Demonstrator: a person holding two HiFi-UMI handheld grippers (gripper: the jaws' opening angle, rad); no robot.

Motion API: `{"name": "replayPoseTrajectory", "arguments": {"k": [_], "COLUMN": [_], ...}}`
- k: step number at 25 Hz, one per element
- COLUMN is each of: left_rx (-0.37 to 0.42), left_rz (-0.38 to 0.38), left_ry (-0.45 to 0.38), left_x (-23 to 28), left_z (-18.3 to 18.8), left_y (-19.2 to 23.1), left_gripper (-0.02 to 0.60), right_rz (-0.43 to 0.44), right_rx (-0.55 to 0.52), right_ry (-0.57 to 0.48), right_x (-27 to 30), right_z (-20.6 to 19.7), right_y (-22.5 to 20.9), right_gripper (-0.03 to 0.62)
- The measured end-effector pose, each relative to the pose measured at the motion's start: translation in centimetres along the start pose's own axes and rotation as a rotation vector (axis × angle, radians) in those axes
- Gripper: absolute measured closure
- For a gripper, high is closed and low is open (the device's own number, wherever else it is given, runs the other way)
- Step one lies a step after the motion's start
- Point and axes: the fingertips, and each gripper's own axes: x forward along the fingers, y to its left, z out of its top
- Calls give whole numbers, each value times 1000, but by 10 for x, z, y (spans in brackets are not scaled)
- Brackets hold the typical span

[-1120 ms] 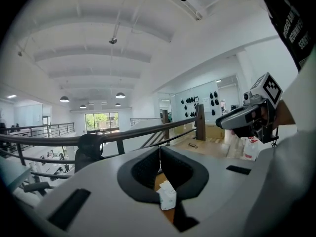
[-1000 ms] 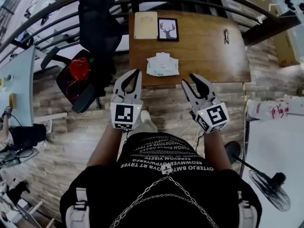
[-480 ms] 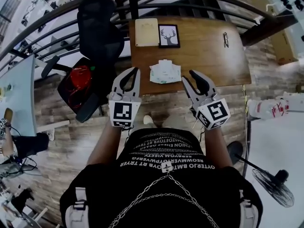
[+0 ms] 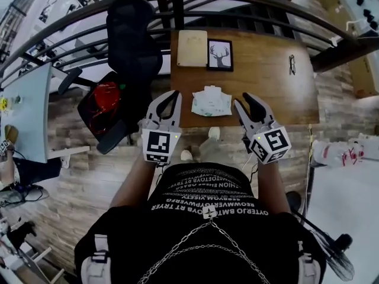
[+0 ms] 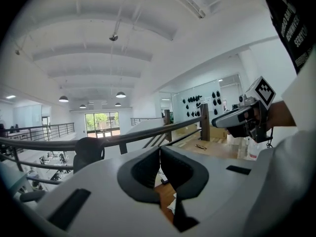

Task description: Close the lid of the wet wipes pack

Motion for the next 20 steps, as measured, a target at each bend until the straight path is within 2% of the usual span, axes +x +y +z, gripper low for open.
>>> {"name": "replayPoseTrajectory", "arguments": {"k": [13, 20], "left_rx": [20, 22], "left_rz": [44, 77], "left_ry": [21, 24], "left_x": [44, 56], "left_z": [10, 13], "left_y": [6, 16], "left_gripper": [553, 553], "right_rz": [87, 105], "right_rx": [43, 61], "right_ry": [92, 129], "right_x": [49, 71], "right_z": [-37, -60], "right_y": [-47, -68], "right_gripper": [471, 471]}}
